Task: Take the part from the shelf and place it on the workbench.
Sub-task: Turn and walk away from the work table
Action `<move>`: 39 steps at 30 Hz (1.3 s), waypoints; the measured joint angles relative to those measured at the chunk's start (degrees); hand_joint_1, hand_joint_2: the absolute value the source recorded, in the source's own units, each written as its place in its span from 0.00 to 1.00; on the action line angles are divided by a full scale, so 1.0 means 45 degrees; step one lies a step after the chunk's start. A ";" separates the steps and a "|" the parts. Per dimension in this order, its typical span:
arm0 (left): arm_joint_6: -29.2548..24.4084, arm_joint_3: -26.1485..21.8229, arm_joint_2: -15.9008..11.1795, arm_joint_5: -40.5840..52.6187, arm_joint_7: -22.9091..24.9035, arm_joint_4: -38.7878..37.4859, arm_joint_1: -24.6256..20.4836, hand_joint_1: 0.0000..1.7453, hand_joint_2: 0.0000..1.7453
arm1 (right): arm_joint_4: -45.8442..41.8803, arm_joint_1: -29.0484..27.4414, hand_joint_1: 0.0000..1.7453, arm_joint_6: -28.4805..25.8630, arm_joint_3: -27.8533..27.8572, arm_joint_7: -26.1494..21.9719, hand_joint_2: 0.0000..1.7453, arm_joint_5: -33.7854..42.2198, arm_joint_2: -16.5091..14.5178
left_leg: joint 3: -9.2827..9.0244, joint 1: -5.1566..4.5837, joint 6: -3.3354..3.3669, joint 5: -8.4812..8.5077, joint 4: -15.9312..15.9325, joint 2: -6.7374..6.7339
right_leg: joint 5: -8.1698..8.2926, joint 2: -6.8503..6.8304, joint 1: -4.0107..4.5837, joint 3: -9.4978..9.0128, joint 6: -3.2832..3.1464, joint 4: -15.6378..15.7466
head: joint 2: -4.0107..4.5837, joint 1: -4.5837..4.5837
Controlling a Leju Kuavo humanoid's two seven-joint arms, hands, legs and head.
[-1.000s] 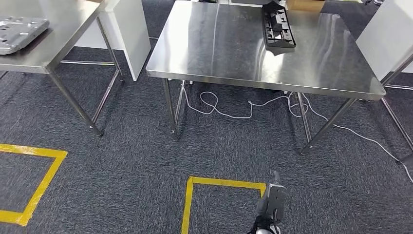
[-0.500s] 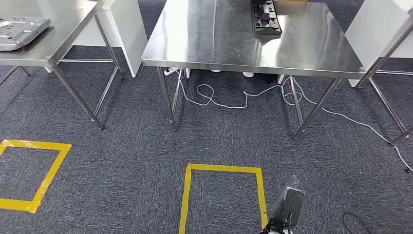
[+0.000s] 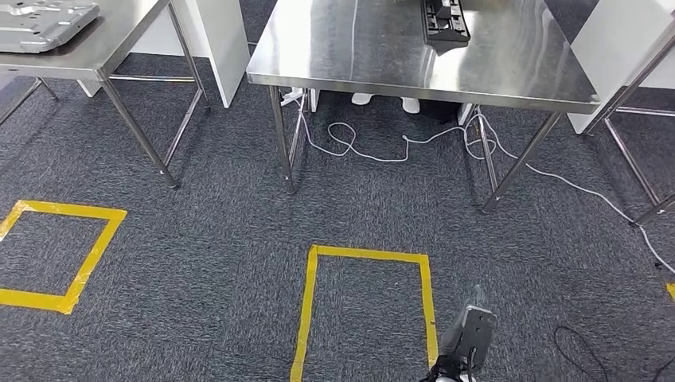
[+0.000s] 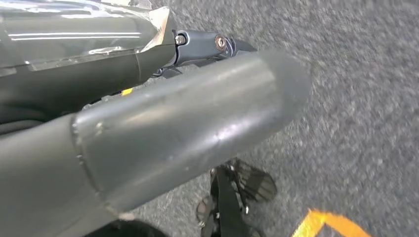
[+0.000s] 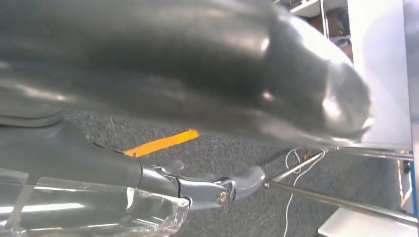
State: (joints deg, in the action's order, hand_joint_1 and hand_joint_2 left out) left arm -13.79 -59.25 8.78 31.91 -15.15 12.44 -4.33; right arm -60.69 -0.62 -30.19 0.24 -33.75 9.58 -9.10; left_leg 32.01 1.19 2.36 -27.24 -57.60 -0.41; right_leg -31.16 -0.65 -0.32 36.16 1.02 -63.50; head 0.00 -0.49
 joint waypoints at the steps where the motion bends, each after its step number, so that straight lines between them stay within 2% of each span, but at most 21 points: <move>1: -0.0001 0.0000 -0.0001 -0.0004 -0.0018 0.0001 -0.0004 0.00 0.00 | -0.0002 0.0013 0.00 0.0027 0.0012 0.0007 0.00 -0.0005 0.0012 | 0.0195 -0.0009 0.0046 0.0154 -0.0001 -0.0006 | -0.0542 0.0024 -0.0032 0.0228 -0.0051 -0.0755 | 0.0000 0.0022; 3: -0.0002 0.0000 -0.0002 -0.0004 -0.0038 0.0002 -0.0010 0.00 0.00 | 0.0000 0.0028 0.00 0.0069 0.0056 0.0015 0.00 -0.0006 0.0037 | 0.0599 -0.0019 0.0016 0.0479 -0.0011 -0.0030 | -0.1008 0.0046 -0.0123 0.0362 0.0073 -0.2009 | 0.0000 0.0043; 4: -0.0001 0.0000 -0.0001 -0.0004 -0.0039 0.0001 -0.0011 0.00 0.00 | 0.0001 0.0035 0.00 0.0078 0.0081 0.0015 0.00 -0.0006 0.0050 | 0.0813 -0.0007 -0.0026 0.0646 -0.0019 -0.0045 | -0.0843 0.0049 -0.0167 0.0183 0.0243 -0.2173 | 0.0000 0.0047; 5: -0.0001 0.0001 0.0000 -0.0004 -0.0039 0.0000 -0.0011 0.00 0.00 | 0.0002 0.0044 0.00 0.0079 0.0108 0.0015 0.00 -0.0006 0.0061 | 0.1014 0.0016 -0.0084 0.0805 -0.0026 -0.0057 | -0.0511 0.0049 -0.0214 -0.0175 0.0429 -0.1921 | 0.0000 0.0048; 7: -0.0001 0.0004 -0.0001 -0.0004 -0.0039 0.0002 -0.0014 0.00 0.00 | 0.0001 0.0086 0.00 0.0080 0.0146 0.0015 0.00 -0.0006 0.0072 | 0.1375 0.0048 -0.0256 0.1114 -0.0059 -0.0064 | -0.0091 0.0059 -0.0302 -0.1448 0.0657 -0.0294 | 0.0000 0.0066; 9: -0.0002 0.0005 -0.0008 -0.0002 -0.0044 0.0010 -0.0018 0.00 0.00 | -0.0002 0.0129 0.00 0.0083 0.0163 0.0015 0.00 -0.0010 0.0067 | 0.1540 0.0024 -0.0441 0.1416 -0.0053 -0.0065 | -0.0251 0.0127 -0.0242 -0.2464 0.0533 0.1336 | 0.0001 0.0057; 10: -0.0005 0.0005 -0.0013 0.0004 -0.0049 0.0013 -0.0021 0.00 0.00 | -0.0001 0.0138 0.00 0.0084 0.0170 0.0016 0.00 -0.0008 0.0064 | 0.1556 0.0005 -0.0508 0.1563 -0.0017 -0.0059 | -0.0370 0.0165 -0.0177 -0.2642 0.0424 0.1706 | 0.0001 0.0047; 13: -0.0015 0.0011 -0.0023 0.0098 -0.0038 0.0011 0.0001 0.00 0.00 | 0.0037 0.0118 0.00 0.0083 0.0223 0.0024 0.00 0.0069 0.0055 | 0.1651 0.0056 -0.0659 0.1583 -0.0056 -0.0028 | -0.0167 0.0153 -0.0218 -0.2344 0.0070 0.1638 | 0.0002 0.0001; 15: -0.0004 0.0028 -0.0032 0.0188 0.0005 0.0007 0.0016 0.00 0.00 | 0.0068 0.0116 0.00 0.0080 0.0289 -0.0001 0.00 0.0164 0.0049 | 0.1923 0.0091 -0.0723 0.0459 -0.0997 -0.0018 | 0.0081 0.0095 -0.0227 -0.2132 -0.0255 0.1616 | 0.0004 -0.0029; 17: 0.0024 0.0049 -0.0039 0.0277 0.0047 0.0005 0.0017 0.00 0.00 | 0.0098 0.0084 0.00 0.0079 0.0408 -0.0068 0.00 0.0268 0.0053 | 0.2244 0.0084 -0.0730 -0.0873 -0.2759 -0.0003 | 0.0341 0.0057 -0.0069 -0.1882 -0.0462 0.1594 | 0.0005 -0.0039; 18: 0.0049 0.0057 -0.0043 0.0316 0.0064 0.0004 0.0018 0.00 0.00 | 0.0109 0.0043 0.00 0.0079 0.0479 -0.0108 0.00 0.0316 0.0059 | 0.2294 0.0077 -0.0708 -0.1156 -0.3493 0.0003 | 0.0468 0.0047 0.0013 -0.1738 -0.0503 0.1576 | 0.0004 -0.0046; 20: 0.0100 0.0069 -0.0050 0.0341 0.0096 0.0004 0.0016 0.00 0.00 | 0.0108 -0.0074 0.00 0.0078 0.0602 -0.0173 0.00 0.0370 0.0073 | 0.1818 0.0030 -0.0563 -0.0915 -0.3702 0.0008 | 0.0680 0.0047 0.0155 -0.1403 -0.0536 0.1520 | 0.0002 -0.0044; 22: 0.0136 0.0077 -0.0063 0.0367 0.0134 0.0005 -0.0003 0.00 0.00 | 0.0058 -0.0182 0.00 0.0075 0.0686 -0.0204 0.00 0.0379 0.0075 | 0.0595 -0.0094 -0.0210 -0.0426 -0.2229 0.0078 | 0.0820 0.0069 0.0239 -0.1175 -0.0535 0.1460 | 0.0004 -0.0048; 24: 0.0134 0.0085 -0.0109 0.0418 0.0160 0.0004 -0.0044 0.00 0.00 | -0.0037 -0.0236 0.00 0.0072 0.0754 -0.0196 0.00 0.0368 0.0064 | -0.0455 -0.0237 0.0127 -0.0364 -0.0655 0.0144 | 0.0950 0.0069 0.0278 -0.1054 -0.0453 0.1426 | 0.0002 -0.0015; 27: 0.0078 0.0092 -0.0154 0.0506 0.0170 0.0001 -0.0101 0.00 0.00 | -0.0132 -0.0250 0.00 0.0072 0.0817 -0.0144 0.00 0.0323 0.0052 | -0.0802 -0.0366 0.0314 -0.0316 0.0201 0.0125 | 0.1150 0.0049 0.0171 -0.0917 -0.0216 0.1457 | 0.0001 -0.0009; 29: 0.0045 0.0094 -0.0157 0.0526 0.0171 -0.0001 -0.0155 0.00 0.00 | -0.0168 -0.0247 0.00 0.0073 0.0843 -0.0119 0.00 0.0300 0.0082 | -0.0849 -0.0298 0.0355 -0.0087 0.0652 0.0079 | 0.0903 0.0080 0.0165 -0.0663 -0.0147 0.1142 | 0.0001 0.0009; 32: 0.0033 0.0094 -0.0155 0.0531 0.0201 -0.0009 -0.0194 0.00 0.00 | -0.0182 -0.0233 0.00 0.0074 0.0891 -0.0096 0.00 0.0294 0.0164 | -0.0607 -0.0195 0.0256 0.0219 0.0837 0.0020 | -0.0284 0.0119 -0.0001 0.0141 -0.0089 -0.0875 | 0.0000 0.0079; 34: 0.0033 0.0092 -0.0152 0.0531 0.0226 -0.0030 -0.0187 0.00 0.00 | -0.0182 -0.0255 0.00 0.0074 0.0920 -0.0084 0.00 0.0293 0.0205 | -0.0385 -0.0120 0.0118 0.0366 0.0799 -0.0025 | -0.0499 0.0117 -0.0199 0.0323 0.0192 -0.1827 | 0.0000 0.0090; 35: 0.0033 0.0092 -0.0151 0.0531 0.0233 -0.0041 -0.0185 0.00 0.00 | -0.0182 -0.0258 0.00 0.0074 0.0928 -0.0079 0.00 0.0291 0.0222 | -0.0269 -0.0054 0.0041 0.0424 0.0751 -0.0046 | -0.0309 0.0114 -0.0301 0.0110 0.0410 -0.1688 | 0.0000 0.0091; 37: 0.0033 0.0092 -0.0151 0.0531 0.0238 -0.0050 -0.0190 0.00 0.00 | -0.0182 -0.0244 0.00 0.0077 0.0931 -0.0074 0.00 0.0290 0.0243 | -0.0022 0.0089 -0.0144 0.0476 0.0538 -0.0071 | 0.0187 0.0107 -0.0523 -0.0887 0.0868 -0.0183 | 0.0000 0.0100; 39: 0.0033 0.0092 -0.0163 0.0531 0.0236 -0.0049 -0.0199 0.00 0.00 | -0.0182 -0.0214 0.00 0.0081 0.0936 -0.0069 0.00 0.0288 0.0249 | 0.0251 0.0121 -0.0364 0.0492 0.0244 -0.0064 | 0.0298 0.0155 -0.0512 -0.1702 0.1034 0.1149 | 0.0001 0.0181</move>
State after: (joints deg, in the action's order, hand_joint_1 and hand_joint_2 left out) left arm -13.64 -58.84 8.04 34.29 -14.09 12.22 -5.22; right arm -61.51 -1.59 -29.82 4.45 -34.06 10.87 -7.98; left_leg 33.14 1.73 0.72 -25.03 -56.50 -0.70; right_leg -29.82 0.05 -2.63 28.50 5.67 -58.33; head 0.01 0.33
